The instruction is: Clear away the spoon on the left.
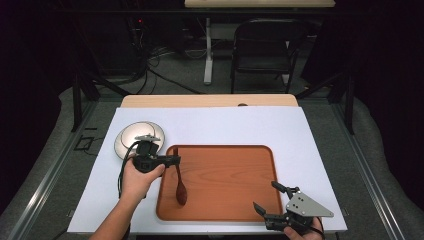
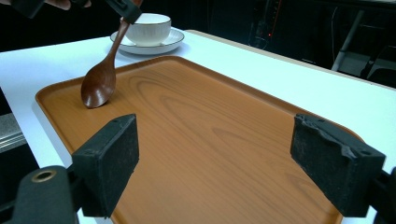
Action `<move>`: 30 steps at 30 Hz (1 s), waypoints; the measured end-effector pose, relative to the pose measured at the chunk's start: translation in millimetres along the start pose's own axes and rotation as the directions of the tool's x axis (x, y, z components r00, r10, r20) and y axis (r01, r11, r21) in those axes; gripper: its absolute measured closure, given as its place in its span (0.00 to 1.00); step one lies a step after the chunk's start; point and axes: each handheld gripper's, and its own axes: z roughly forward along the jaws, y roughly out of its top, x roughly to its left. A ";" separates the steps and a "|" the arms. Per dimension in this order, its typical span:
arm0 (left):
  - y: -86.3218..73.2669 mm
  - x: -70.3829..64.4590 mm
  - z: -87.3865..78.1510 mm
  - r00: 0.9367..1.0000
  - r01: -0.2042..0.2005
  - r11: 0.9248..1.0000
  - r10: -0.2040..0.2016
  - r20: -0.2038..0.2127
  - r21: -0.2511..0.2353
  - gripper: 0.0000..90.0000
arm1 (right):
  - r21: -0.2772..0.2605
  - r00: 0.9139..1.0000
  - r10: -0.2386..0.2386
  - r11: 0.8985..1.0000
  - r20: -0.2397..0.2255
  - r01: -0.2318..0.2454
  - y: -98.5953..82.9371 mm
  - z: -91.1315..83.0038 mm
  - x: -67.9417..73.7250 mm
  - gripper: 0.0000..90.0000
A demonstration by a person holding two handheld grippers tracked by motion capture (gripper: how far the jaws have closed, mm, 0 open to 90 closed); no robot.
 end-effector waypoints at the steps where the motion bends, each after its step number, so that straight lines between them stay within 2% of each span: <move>1: 0.6 1.9 2.1 1.000 0.017 1.000 -0.017 -0.005 -0.002 0.92 | -0.001 1.000 0.001 1.000 0.000 -0.001 0.0 0.0 0.1 0.17; 3: 2.0 6.0 6.1 0.999 0.042 0.999 -0.042 -0.013 0.002 0.92 | 0.000 1.000 0.001 1.000 0.000 -0.001 0.0 -0.1 0.3 0.17; 4: 2.0 6.0 6.1 0.999 0.042 0.999 -0.042 -0.013 0.002 0.92 | 0.000 1.000 0.001 1.000 0.000 -0.001 0.0 -0.1 0.3 0.17; 6: 3.8 11.3 12.9 0.997 0.069 0.998 -0.069 -0.039 0.003 0.91 | 0.000 1.000 0.001 1.000 0.001 -0.001 0.0 -0.1 0.0 0.17; 10: 6.0 20.6 21.0 0.992 0.119 0.993 -0.118 -0.048 0.014 0.91 | 0.001 1.000 0.000 1.000 -0.001 0.000 0.0 -0.1 0.0 0.17; 11: 6.0 20.6 21.0 0.992 0.119 0.993 -0.118 -0.048 0.014 0.91 | 0.001 1.000 0.000 1.000 -0.001 0.000 0.0 -0.1 0.0 0.17; 12: 6.9 24.5 25.1 0.988 0.149 0.989 -0.149 -0.044 0.017 0.91 | 0.001 1.000 0.002 1.000 -0.002 -0.002 -0.1 0.0 0.0 0.17; 14: 7.5 28.0 28.9 0.984 0.174 0.985 -0.173 -0.042 0.017 0.91 | 0.002 1.000 0.002 1.000 -0.003 -0.002 -0.1 0.1 -0.1 0.17; 18: 7.5 31.8 36.7 0.976 0.209 0.978 -0.207 -0.067 0.016 0.91 | 0.001 1.000 0.000 1.000 -0.005 0.000 -0.2 0.2 -0.4 0.17; 19: 7.5 31.8 36.7 0.976 0.209 0.978 -0.207 -0.067 0.016 0.91 | 0.001 1.000 0.000 1.000 -0.005 0.000 -0.2 0.2 -0.4 0.17; 21: 6.7 35.3 42.8 0.968 0.241 0.971 -0.239 -0.078 0.016 0.90 | 0.001 1.000 0.006 1.000 -0.006 -0.006 -0.8 0.4 -1.1 0.17; 24: 5.2 38.3 48.0 0.960 0.267 0.963 -0.264 -0.093 0.020 0.90 | 0.002 1.000 0.010 1.000 -0.005 -0.010 -1.3 1.0 -2.3 0.17; 27: 4.2 39.6 50.2 0.958 0.270 0.963 -0.267 -0.104 0.022 0.90 | 0.002 1.000 0.014 1.000 -0.007 -0.014 -1.4 1.1 -2.8 0.17; 28: 3.1 40.0 51.5 0.953 0.285 0.958 -0.281 -0.111 0.020 0.90 | 0.000 1.000 0.014 1.000 -0.007 -0.014 -1.4 1.1 -3.0 0.17; 30: 1.8 40.0 53.0 0.952 0.291 0.957 -0.287 -0.108 0.020 0.90 | 0.003 1.000 0.013 1.000 -0.010 -0.013 -1.3 1.6 -3.1 0.17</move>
